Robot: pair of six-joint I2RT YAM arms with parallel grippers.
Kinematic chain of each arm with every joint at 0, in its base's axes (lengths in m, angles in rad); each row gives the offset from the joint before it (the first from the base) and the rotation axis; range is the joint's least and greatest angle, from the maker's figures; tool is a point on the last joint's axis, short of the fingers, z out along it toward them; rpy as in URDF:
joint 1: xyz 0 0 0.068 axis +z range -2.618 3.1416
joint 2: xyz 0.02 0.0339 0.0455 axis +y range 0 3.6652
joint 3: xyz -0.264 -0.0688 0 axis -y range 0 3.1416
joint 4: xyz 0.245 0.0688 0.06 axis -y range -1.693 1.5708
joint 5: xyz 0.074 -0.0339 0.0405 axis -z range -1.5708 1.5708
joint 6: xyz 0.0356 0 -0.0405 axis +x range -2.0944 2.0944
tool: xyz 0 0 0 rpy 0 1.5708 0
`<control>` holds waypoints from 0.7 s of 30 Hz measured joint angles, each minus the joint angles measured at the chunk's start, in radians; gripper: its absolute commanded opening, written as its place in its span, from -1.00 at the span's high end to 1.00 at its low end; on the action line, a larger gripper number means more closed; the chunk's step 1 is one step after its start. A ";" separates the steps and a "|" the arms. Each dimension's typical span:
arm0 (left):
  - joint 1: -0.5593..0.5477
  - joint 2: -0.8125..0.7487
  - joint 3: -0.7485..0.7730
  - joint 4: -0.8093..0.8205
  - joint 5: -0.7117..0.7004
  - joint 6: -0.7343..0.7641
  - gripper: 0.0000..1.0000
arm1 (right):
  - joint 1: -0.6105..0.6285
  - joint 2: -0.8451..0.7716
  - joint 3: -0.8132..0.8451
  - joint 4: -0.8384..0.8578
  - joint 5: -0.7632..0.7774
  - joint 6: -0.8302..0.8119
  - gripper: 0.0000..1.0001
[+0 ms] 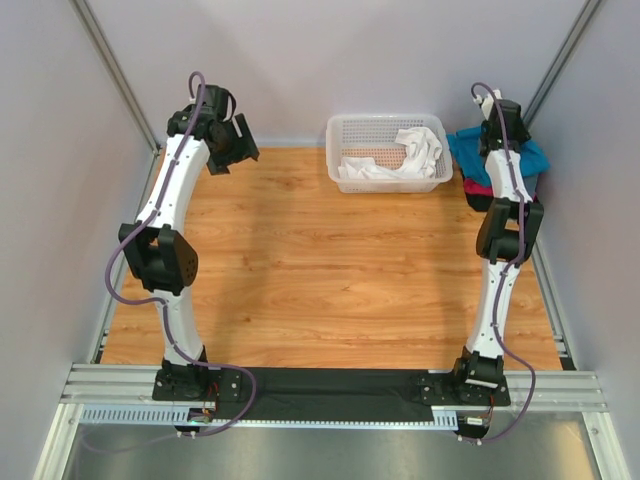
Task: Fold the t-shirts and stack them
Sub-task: Neatly place the folded tshirt to the corner
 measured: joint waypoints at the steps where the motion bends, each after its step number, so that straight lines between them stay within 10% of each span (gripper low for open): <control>1: 0.000 0.000 0.000 0.003 0.001 -0.003 -0.68 | -0.004 0.000 0.008 0.000 0.002 0.018 -0.28; 6: 0.000 0.000 0.000 0.018 0.006 -0.010 -0.68 | -0.018 -0.006 0.036 -0.047 0.002 0.091 -0.97; 12: 0.000 -0.052 -0.051 0.049 -0.004 0.000 -0.68 | -0.024 -0.098 0.057 -0.190 -0.105 0.264 -0.99; 21: 0.000 -0.248 -0.269 0.158 -0.027 0.008 -0.68 | -0.020 -0.388 -0.041 -0.193 -0.455 0.634 -0.23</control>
